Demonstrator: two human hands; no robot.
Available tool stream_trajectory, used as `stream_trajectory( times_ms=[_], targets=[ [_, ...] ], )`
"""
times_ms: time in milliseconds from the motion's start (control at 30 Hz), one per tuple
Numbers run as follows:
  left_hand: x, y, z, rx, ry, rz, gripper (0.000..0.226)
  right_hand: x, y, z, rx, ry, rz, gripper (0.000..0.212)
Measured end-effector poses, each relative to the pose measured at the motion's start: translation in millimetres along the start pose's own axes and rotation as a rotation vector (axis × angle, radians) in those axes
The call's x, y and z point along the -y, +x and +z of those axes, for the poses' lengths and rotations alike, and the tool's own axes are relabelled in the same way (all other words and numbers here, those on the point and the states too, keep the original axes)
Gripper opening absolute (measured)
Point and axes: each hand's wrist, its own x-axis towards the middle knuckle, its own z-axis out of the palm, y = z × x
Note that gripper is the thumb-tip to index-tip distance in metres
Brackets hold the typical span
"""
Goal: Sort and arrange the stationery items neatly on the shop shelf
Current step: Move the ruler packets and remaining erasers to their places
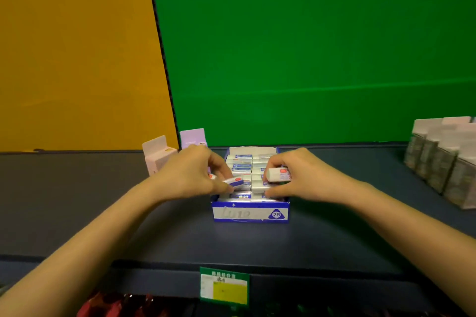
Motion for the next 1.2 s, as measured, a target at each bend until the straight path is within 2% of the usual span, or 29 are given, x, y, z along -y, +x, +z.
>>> stream_trajectory(
  times_ms=[367,533,733,767,867,933,1000,1067,1200],
  targets=[
    [8,16,12,-0.080,0.285,0.243,0.032,5,1,7,-0.017,-0.103,0.058,0.026],
    [14,14,16,-0.048,0.286,0.313,0.030,6,-3,9,-0.040,-0.108,0.037,0.023],
    [20,13,13,0.011,0.161,0.327,0.018,5,-3,9,-0.049,-0.076,0.005,0.018],
    [19,13,14,0.018,0.146,0.322,0.022,5,-3,9,-0.039,-0.079,0.000,0.019],
    [17,11,12,-0.038,0.101,0.297,0.054,9,-4,8,-0.044,-0.071,-0.017,0.031],
    [18,8,8,-0.059,0.013,0.262,0.067,11,-6,5,-0.056,0.006,-0.023,0.036],
    [20,6,5,0.014,-0.119,0.237,0.062,11,-7,3,-0.048,0.081,-0.027,0.037],
    [20,3,4,0.121,-0.203,0.219,0.045,10,-9,1,0.000,0.074,-0.034,0.033],
    [21,-1,4,0.224,-0.196,0.243,0.031,11,-12,1,0.101,0.011,-0.112,0.033]
  ],
)
